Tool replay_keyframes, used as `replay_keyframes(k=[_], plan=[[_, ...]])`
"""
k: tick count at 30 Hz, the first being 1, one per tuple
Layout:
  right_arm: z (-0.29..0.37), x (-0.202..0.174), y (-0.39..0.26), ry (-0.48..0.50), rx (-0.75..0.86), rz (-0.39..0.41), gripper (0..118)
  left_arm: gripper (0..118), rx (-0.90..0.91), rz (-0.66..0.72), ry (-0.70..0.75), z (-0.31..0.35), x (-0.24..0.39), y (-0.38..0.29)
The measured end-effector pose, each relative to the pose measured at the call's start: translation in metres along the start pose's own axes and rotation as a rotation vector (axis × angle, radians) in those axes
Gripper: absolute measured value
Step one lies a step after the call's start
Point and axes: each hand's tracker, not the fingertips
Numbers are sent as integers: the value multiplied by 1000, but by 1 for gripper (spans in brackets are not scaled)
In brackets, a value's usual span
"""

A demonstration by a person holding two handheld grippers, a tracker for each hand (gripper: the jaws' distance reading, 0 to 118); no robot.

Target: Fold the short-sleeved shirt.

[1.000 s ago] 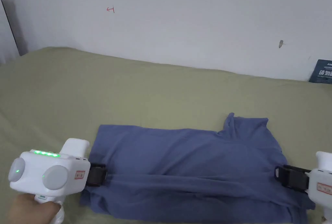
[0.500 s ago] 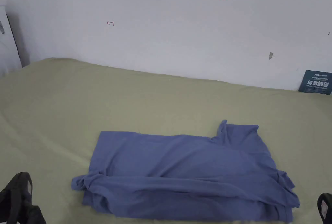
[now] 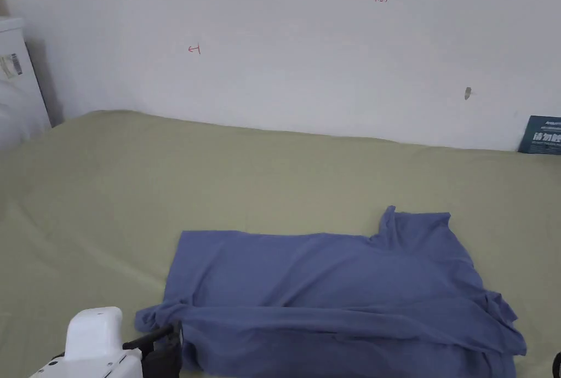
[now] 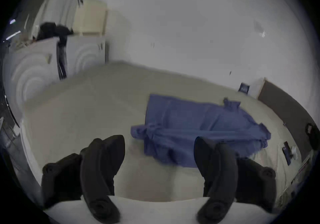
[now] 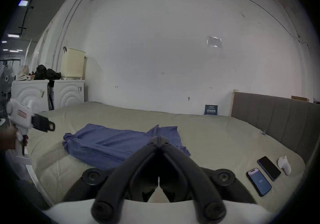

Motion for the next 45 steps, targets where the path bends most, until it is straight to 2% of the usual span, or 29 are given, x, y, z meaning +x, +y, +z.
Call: replay_keyframes(k=[5, 9, 11, 12, 13, 14, 15, 17, 18, 20, 21, 22, 23, 25, 26, 27, 28, 31, 32, 35, 39, 45], plan=[[-13, 24, -3, -44, -78, -8, 0, 89, -213, -156, 44, -64, 10, -1], [-29, 44, -15, -80, -209, -86, 0, 89, -322, -211, 69, -97, 20, -9], [-40, 50, -23, -75, -278, -125, 0, 88, -284, -188, 68, -91, 23, -6], [-47, 54, -28, -67, -305, -130, 0, 82, -281, -186, 60, -91, 24, -3], [-52, 54, -31, -73, -329, -129, 0, 66, -279, -185, 55, -91, 25, -2], [-60, 55, -36, -63, -332, -126, 0, 46, -265, -186, 48, -91, 27, -2], [-69, 57, -40, -25, -371, -137, 0, 20, -245, -194, 43, -88, 27, -3], [-94, 61, -47, -22, -425, -127, 0, 16, -244, -218, 44, -90, 30, -4], [-108, 64, -53, 21, -462, -132, 7, 16, -246, -220, 44, -90, 30, -4], [-141, 70, -66, 63, -556, -139, 61, 16, -245, -204, 30, -89, 25, -5], [-157, 73, -74, 91, -631, -135, 82, 16, -245, -182, 15, -90, 20, -3], [-168, 72, -82, 86, -689, -116, 82, 16, -247, -167, 3, -90, 17, -3], [-182, 72, -91, 90, -690, -83, 78, 16, -252, -152, -8, -90, 14, -2], [-201, 68, -103, 36, -717, -24, 78, 16, -254, -139, -20, -91, 10, -3], [-210, 68, -107, 18, -756, -30, 78, 16, -255, -134, -22, -92, 10, -3], [-215, 70, -105, 38, -792, -71, 76, 16, -257, -132, -26, -93, 10, -4], [-214, 71, -99, 38, -756, -64, 53, 16, -259, -129, -30, -94, 9, -4], [-210, 72, -84, 85, -700, -71, 16, 16, -268, -97, -57, -93, 4, 0], [-207, 68, -80, 69, -699, -73, 8, 16, -270, -94, -60, -92, 3, 1], [-198, 60, -75, 55, -723, -40, 8, 16, -272, -77, -76, -88, 0, 5], [-165, 62, -59, 70, -654, -145, 8, 16, -250, -121, -106, -59, 3, 8], [-107, 62, -41, 106, -691, -98, 8, 16, -269, -133, -120, -8, 1, 6]])
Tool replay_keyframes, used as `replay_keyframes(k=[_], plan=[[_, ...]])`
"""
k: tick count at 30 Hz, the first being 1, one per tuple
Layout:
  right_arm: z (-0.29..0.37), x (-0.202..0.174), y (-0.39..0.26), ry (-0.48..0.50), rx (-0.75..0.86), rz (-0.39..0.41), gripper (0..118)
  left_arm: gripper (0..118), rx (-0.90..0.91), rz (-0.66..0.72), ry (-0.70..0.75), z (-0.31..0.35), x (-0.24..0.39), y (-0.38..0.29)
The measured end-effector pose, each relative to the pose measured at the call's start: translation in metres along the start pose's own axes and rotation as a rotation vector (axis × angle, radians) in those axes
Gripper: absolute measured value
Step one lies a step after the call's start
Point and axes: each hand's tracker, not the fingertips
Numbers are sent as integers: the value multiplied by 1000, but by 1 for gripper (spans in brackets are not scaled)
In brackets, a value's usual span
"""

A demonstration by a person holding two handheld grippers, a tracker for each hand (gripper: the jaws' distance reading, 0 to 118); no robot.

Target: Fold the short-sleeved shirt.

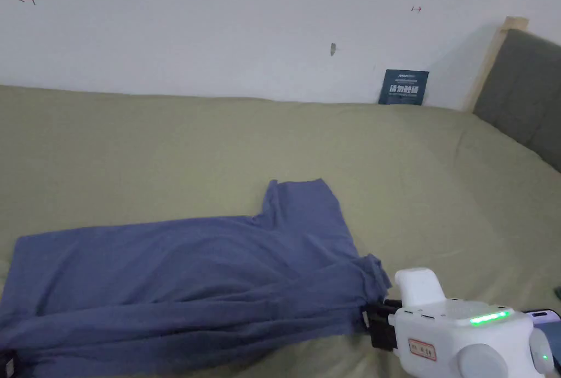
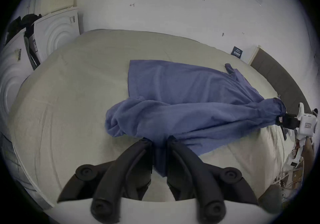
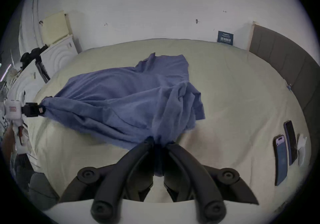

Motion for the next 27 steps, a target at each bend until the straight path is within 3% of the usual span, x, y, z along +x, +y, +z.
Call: replay_keyframes(k=[9, 17, 19, 20, 21, 22, 23, 24, 27], plan=[[66, 1, -74, 2, -117, -50, 8, 16, -149, 27, -7, 49, -3, -66], [52, 0, -111, -31, -235, -45, 8, 16, -150, 96, -64, 46, -25, -95], [52, -2, -112, -43, -223, -43, 8, 27, -124, 80, -85, 42, -34, -102], [54, -4, -110, -45, -219, -39, 11, 33, -92, 104, -112, 46, -36, -104], [58, -7, -106, -54, -221, -33, 27, 42, -86, 146, -137, 50, -38, -106], [63, -8, -103, -75, -226, -28, 61, 66, -105, 200, -174, 55, -41, -106], [74, -5, -100, -66, -222, -33, 78, 80, -116, 253, -212, 62, -43, -104], [89, -5, -95, -42, -163, -69, 79, 88, -106, 254, -193, 74, -41, -100], [145, -10, -79, -31, 53, -165, 77, 88, 109, 118, -73, 129, -22, -85]])
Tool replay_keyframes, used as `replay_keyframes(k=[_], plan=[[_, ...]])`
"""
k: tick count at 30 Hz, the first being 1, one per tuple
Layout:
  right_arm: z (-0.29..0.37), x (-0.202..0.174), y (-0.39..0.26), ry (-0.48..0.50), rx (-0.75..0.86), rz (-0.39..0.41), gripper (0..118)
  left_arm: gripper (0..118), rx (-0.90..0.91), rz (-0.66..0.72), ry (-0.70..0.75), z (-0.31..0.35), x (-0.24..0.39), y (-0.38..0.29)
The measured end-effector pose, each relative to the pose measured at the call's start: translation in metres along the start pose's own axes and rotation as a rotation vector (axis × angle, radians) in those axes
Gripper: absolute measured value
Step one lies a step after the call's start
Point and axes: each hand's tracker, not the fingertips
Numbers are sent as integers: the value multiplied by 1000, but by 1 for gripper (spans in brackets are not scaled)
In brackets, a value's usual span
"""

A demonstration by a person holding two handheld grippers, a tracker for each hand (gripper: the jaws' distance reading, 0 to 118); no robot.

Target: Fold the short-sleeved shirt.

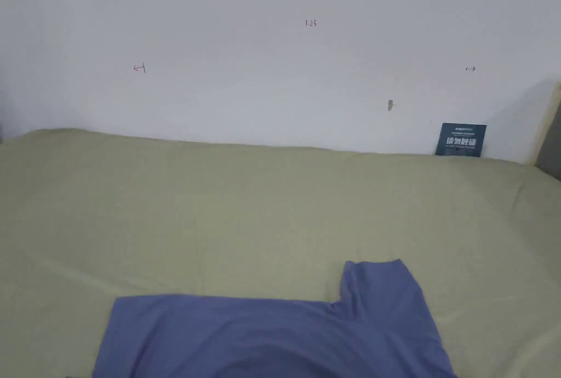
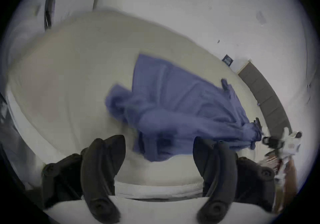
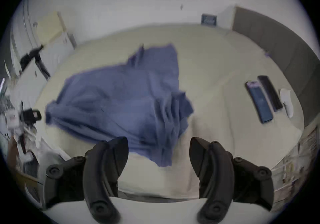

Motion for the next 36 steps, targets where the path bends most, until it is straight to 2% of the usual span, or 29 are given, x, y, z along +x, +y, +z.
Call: replay_keyframes(k=[3, 5, 6, 7, 8, 9, 10, 11, 13, 15, 18, 22, 24, 25, 26, 27, 28, 29, 31, 32, 36], plan=[[49, -18, 10, 82, 319, -30, 78, 88, 294, -49, 87, 51, 34, 17], [73, -37, 10, 43, 520, 16, 78, 87, 476, -31, 86, 74, 52, 22], [79, -46, 9, -13, 595, 53, 77, 86, 541, -20, 106, 81, 61, 22], [84, -56, 8, -68, 650, 95, 68, 85, 600, -24, 143, 86, 69, 20], [85, -64, 6, -107, 695, 137, 49, 81, 657, -43, 178, 87, 77, 15], [86, -72, 3, -132, 734, 185, 15, 71, 701, -77, 204, 88, 85, 10], [86, -77, 2, -159, 749, 221, 0, 36, 727, -103, 217, 88, 91, 6], [85, -84, 2, -180, 764, 273, 0, 0, 746, -135, 240, 87, 99, 2], [81, -85, 5, -115, 701, 253, 0, 0, 682, -154, 245, 80, 106, 2], [78, -89, 6, -120, 683, 244, 0, 0, 577, -146, 170, 72, 101, 9], [74, -89, 6, -105, 695, 238, 0, 0, 555, -135, 198, 53, 95, 25], [62, -87, 20, -118, 648, 231, 0, 0, 382, -66, 240, 8, 77, 92], [54, -81, 29, -106, 631, 190, 0, 0, 230, -89, 213, -33, 67, 142], [51, -80, 32, -98, 631, 183, 0, 3, 136, -118, 190, -53, 62, 162], [47, -79, 35, -99, 628, 181, 0, 17, 89, -129, 153, -77, 55, 179], [41, -75, 38, -103, 616, 186, 0, 47, -13, -159, 165, -103, 53, 196], [36, -73, 40, -106, 602, 197, 0, 94, -79, -178, 171, -125, 48, 204], [30, -70, 43, -103, 581, 206, 0, 109, -141, -179, 142, -150, 41, 211], [19, -66, 46, -79, 546, 212, 0, 109, -250, -220, 120, -190, 32, 215], [13, -64, 47, -83, 532, 206, 0, 109, -326, -198, 90, -213, 25, 215], [-10, -59, 48, -76, 461, 199, 0, 108, -432, -29, 124, -264, 2, 193]])
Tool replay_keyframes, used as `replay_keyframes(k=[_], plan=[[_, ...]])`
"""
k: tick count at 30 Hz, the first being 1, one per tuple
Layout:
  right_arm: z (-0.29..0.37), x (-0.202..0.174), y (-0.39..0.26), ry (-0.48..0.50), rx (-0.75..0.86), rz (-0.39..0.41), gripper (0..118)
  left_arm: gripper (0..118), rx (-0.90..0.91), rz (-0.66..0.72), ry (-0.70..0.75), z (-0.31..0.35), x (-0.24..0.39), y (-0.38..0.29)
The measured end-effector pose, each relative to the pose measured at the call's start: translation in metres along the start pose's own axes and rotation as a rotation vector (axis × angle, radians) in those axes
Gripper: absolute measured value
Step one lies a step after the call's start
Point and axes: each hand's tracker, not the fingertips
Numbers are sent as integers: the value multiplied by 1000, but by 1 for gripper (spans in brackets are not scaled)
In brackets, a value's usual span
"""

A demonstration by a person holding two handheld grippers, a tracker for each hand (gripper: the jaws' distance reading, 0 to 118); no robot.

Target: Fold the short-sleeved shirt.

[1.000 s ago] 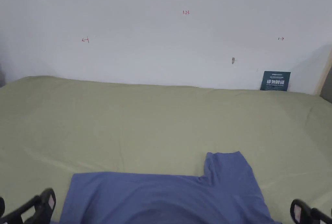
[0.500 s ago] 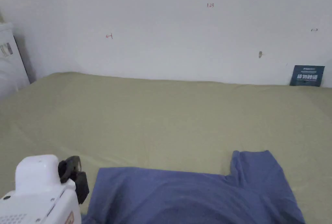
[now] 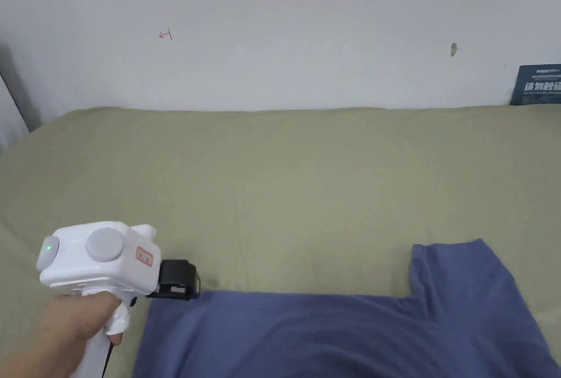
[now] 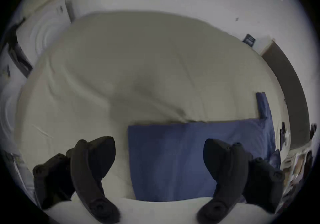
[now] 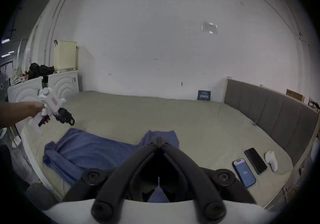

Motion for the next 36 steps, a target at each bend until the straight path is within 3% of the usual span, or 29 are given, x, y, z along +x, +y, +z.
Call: replay_keyframes(k=[3, 5, 6, 7, 8, 9, 10, 14, 16, 17, 19, 21, 24, 25, 26, 27, 30, 32, 36], plan=[[-18, 7, -7, 10, -56, -34, 0, 105, -45, 60, 63, -22, -4, -11], [-35, 13, -9, 17, -87, -66, 0, 80, -50, 41, 63, -26, 1, -19], [-49, 20, -9, 39, -101, -102, 0, 72, -26, -12, 163, -22, 6, -25], [-63, 28, -8, 50, -105, -136, 0, 57, 9, -51, 181, -15, 10, -31], [-82, 37, -5, 76, -131, -164, 2, 34, 36, -58, 139, -11, 12, -34], [-110, 48, 2, 110, -219, -172, 13, 9, 30, -51, 92, -9, 14, -36], [-136, 56, 7, 115, -287, -172, 50, 7, 24, -40, 56, -7, 16, -35], [-251, 82, 7, 112, -614, -64, 88, 7, 19, -78, 85, -7, 25, -42], [-297, 87, 0, 72, -817, -51, 82, 7, 19, -69, 85, -6, 19, -39], [-313, 88, -5, 2, -876, -72, 82, 7, 18, -64, 82, -6, 19, -39], [-335, 92, -14, 15, -980, -122, 82, 7, 12, -64, 81, -8, 16, -36], [-351, 94, -26, 4, -1061, -190, 82, 7, 6, -73, 80, -8, 16, -36], [-351, 87, -24, -54, -1053, -173, 77, 7, -3, -75, 81, -10, 15, -34], [-348, 82, -19, -78, -1052, -155, 61, 7, -5, -78, 83, -10, 15, -34], [-344, 79, -14, -105, -1032, -89, 26, 7, -4, -84, 86, -10, 15, -33], [-343, 75, -12, -76, -1030, -81, 0, 7, -2, -93, 90, -11, 16, -34], [-332, 70, -1, 10, -993, -147, 0, 7, 16, -114, 100, -3, 18, -38], [-316, 66, 11, -7, -945, -129, 0, 7, 22, -129, 67, 6, 16, -40], [-262, 57, 53, 112, -818, -113, 0, 7, 94, -177, -34, 56, 11, -51]])
